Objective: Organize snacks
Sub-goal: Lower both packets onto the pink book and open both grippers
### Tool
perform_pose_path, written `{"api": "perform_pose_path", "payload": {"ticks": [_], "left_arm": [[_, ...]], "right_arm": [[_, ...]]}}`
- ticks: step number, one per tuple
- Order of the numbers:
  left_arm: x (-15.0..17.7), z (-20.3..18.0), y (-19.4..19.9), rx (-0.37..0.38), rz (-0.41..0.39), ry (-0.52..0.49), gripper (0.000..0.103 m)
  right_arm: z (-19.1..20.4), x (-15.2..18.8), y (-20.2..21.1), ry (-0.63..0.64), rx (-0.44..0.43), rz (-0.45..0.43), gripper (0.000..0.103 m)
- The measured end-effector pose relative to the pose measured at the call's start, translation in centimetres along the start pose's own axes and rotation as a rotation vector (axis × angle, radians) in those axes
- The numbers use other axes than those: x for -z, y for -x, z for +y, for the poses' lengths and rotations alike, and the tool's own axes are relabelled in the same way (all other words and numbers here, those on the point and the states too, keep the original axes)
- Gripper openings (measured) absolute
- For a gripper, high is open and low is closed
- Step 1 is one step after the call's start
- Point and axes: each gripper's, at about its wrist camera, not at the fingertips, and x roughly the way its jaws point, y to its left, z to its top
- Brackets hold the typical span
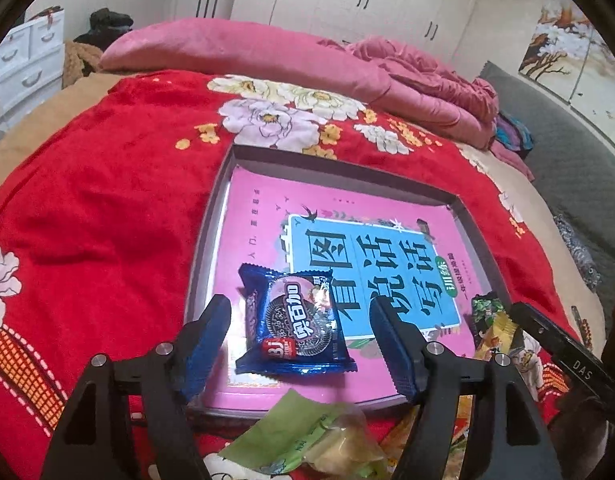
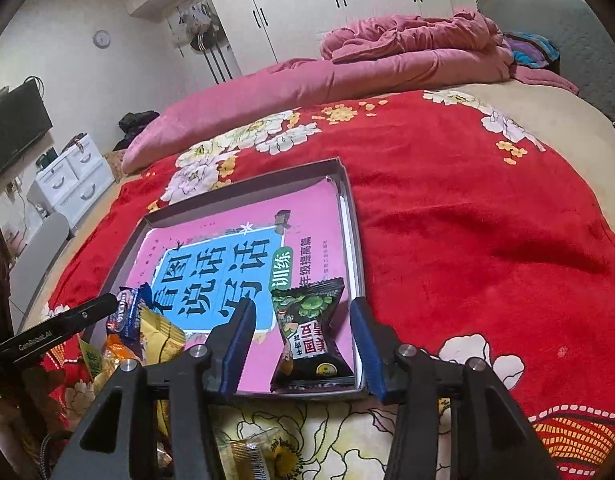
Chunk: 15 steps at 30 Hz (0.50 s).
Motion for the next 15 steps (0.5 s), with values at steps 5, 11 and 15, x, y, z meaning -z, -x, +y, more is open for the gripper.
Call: {"api": "perform_pose_path", "payload": {"ticks": [5, 11, 15], "left_arm": [[-0.1, 0.9, 0.9, -0.02, -0.023, 0.027, 0.074], [0.2, 2.1, 1.9, -0.013, -0.013, 0.065, 0.075], [0.7, 2.4, 2.6, -0.013, -0.008, 0.062, 0.075]], "right_arm": [[0.4, 0.0, 0.4, 0.013, -0.011, -0.012, 0.055], [1.1, 0.1, 1.2, 0.045, -0.021, -0.033, 0.057], [1.4, 0.3, 1.5, 0.056, -0.026, -0.034, 0.057]]}}
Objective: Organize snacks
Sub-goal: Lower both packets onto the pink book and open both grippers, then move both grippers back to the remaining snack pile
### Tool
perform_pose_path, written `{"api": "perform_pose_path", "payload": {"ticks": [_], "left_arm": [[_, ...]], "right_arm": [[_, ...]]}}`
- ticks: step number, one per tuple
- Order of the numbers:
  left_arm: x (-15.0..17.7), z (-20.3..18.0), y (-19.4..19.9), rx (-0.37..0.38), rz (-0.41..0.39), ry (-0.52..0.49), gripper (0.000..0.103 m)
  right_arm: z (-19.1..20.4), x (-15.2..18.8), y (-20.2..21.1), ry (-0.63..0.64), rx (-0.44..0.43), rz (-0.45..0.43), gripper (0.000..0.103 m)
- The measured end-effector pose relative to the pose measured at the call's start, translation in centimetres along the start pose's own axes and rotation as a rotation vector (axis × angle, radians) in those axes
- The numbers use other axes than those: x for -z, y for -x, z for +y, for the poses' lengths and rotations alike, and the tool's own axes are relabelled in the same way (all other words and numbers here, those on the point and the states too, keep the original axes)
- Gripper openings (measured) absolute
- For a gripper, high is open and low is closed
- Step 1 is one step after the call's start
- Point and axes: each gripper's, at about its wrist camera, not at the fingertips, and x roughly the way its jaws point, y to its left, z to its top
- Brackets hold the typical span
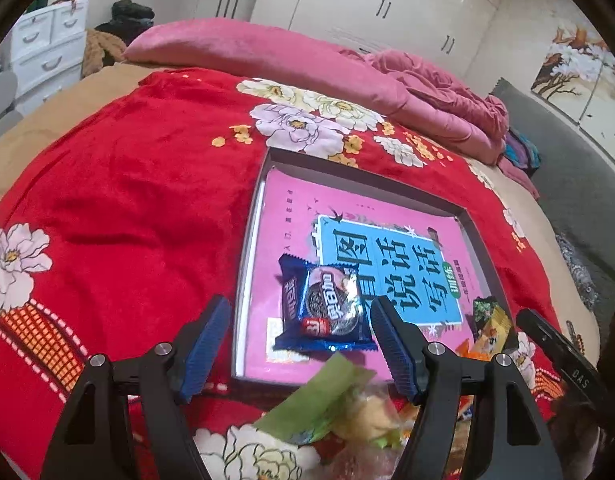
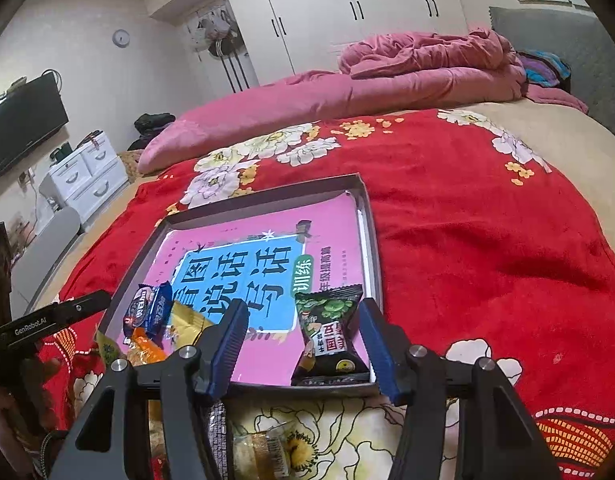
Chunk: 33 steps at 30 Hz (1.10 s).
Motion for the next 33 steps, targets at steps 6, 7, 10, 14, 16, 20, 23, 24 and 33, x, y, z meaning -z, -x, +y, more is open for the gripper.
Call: {"api": "perform_pose_path", "payload": {"ticks": [6, 7, 10, 14, 16, 20, 23, 24, 33], "left_arm": [[0.9, 0.0, 1.0, 0.003, 0.007, -0.007, 0.075], [1.0, 0.0, 1.1, 0.002, 0.01, -0.01, 0.075], [1.5, -0.1, 1.4, 0.002, 0.018, -0.016, 0.075], [2.3, -0.2, 1.9, 0.011, 0.04, -0.028, 0.075], [2.8, -0.3, 2.2, 0.013, 0.052, -0.038, 0.075], [3.5, -0.6, 2.7, 0.01, 0.06, -0.059, 0.075], [3.8, -0.6, 2.9, 0.007, 0.067, -0.07, 0.075], [3.9, -0.5, 3.0, 0.009, 0.067, -0.072, 0.075], [4.4, -0.2, 3.8, 0.04, 0.067, -0.072, 0.081]], "right_arm": [[0.3, 0.1, 0.9, 0.002, -0.01, -0.019, 0.057], [0.4, 0.2, 1.2, 0.004, -0.016, -0.026, 0.057], [0.8, 0.4, 2.2, 0.021, -0.031, -0.045, 0.057], [1.5, 0.5, 3.1, 0.047, -0.039, -0.063, 0.062], [1.8, 0.7, 3.6, 0.058, -0.039, -0.071, 0.062], [2.3, 1.0, 4.3, 0.076, -0.042, -0.08, 0.065], [2.8, 1.3, 4.7, 0.088, -0.044, -0.085, 0.066], [2.9, 1.4, 4.8, 0.092, -0.045, -0.084, 0.068], [4.7, 2.4, 5.6, 0.162, -0.041, -0.08, 0.073]]}}
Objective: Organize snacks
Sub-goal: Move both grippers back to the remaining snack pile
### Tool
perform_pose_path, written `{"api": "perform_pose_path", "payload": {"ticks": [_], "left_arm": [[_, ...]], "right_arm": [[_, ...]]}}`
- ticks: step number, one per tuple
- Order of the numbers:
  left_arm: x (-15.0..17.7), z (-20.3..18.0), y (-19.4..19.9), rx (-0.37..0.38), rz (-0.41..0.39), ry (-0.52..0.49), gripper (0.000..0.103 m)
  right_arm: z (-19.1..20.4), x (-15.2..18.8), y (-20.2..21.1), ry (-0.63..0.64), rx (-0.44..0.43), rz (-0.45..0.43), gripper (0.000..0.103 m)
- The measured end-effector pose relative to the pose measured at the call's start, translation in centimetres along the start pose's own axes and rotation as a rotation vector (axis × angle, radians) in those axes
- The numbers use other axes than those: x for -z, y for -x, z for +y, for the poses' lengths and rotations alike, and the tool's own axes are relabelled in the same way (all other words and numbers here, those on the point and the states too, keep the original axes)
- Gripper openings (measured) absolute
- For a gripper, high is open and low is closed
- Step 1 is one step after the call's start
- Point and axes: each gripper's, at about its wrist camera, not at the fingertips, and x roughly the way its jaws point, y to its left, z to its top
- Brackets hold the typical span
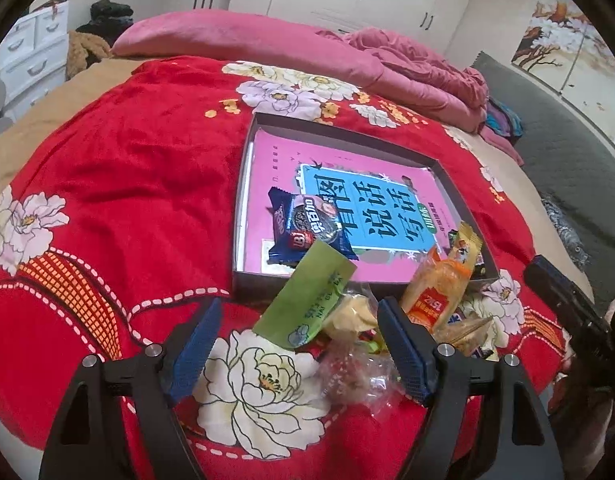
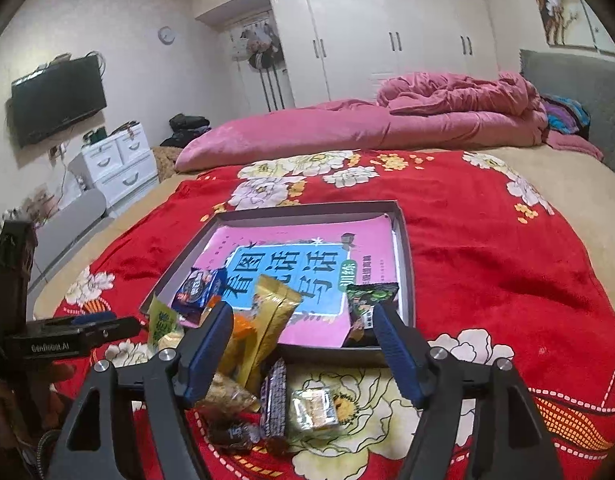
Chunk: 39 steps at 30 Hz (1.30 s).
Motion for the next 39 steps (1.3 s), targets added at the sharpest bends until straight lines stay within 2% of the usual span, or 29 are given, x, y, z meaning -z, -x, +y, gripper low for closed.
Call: {"api": "perform_pose_path", "payload": {"ticks": [3, 18, 39], "left_arm": [[0.4, -0.5, -0.1, 0.002, 0.016, -0.021, 0.081], [2.4, -2.7, -0.7, 0.024, 0.112, -0.135, 0.081], [3.6, -3.5, -1.7, 0.006, 0.169, -0.213, 0.081]], "right_arm": [[1.0, 0.3, 0.1, 0.043, 0.005, 0.009, 0.076], [3.7, 1.9, 0.2, 0.179, 0.002, 0.048, 0.077], [5.6, 3.4, 0.0, 0.297, -0.045, 0.099, 0.079]]}}
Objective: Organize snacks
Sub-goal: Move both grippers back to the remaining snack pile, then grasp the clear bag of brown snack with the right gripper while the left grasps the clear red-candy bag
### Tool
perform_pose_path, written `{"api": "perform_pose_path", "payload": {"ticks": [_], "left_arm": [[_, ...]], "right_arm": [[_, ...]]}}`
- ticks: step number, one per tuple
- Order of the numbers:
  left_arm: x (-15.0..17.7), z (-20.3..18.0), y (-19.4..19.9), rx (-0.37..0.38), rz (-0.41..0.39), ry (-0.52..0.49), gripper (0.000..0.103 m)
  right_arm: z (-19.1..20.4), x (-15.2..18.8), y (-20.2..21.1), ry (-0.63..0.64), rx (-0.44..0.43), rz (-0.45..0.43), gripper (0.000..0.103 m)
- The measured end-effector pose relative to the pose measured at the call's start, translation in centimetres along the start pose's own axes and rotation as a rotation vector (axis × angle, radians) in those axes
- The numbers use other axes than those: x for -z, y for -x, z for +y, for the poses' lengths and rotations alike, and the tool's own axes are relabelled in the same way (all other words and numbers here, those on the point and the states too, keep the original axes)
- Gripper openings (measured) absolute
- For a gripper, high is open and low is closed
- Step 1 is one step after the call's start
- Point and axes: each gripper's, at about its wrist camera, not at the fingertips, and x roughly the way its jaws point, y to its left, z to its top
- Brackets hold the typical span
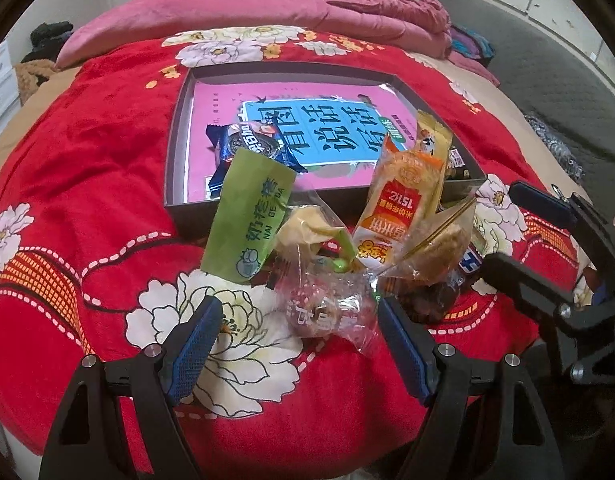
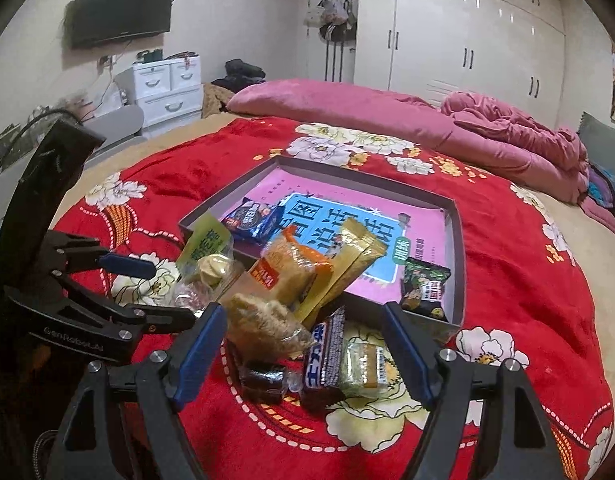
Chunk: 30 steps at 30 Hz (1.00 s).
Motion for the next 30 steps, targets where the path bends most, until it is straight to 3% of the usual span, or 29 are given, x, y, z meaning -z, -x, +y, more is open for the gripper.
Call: {"api": "perform_pose_path", "payload": {"ticks": [14, 30], "left_arm": [[0.1, 0.1, -1.0, 0.004, 0.045, -0.007, 0.081], [0.1, -0.2, -1.7, -0.006, 0.071, -0.018, 0.081]], "right_arm": [[2.1, 0.7, -1.6, 0.1, -0.008, 0.066, 0.079], [3.6, 1.1, -4.0, 0.23, 0.088, 0.099, 0.079]]}}
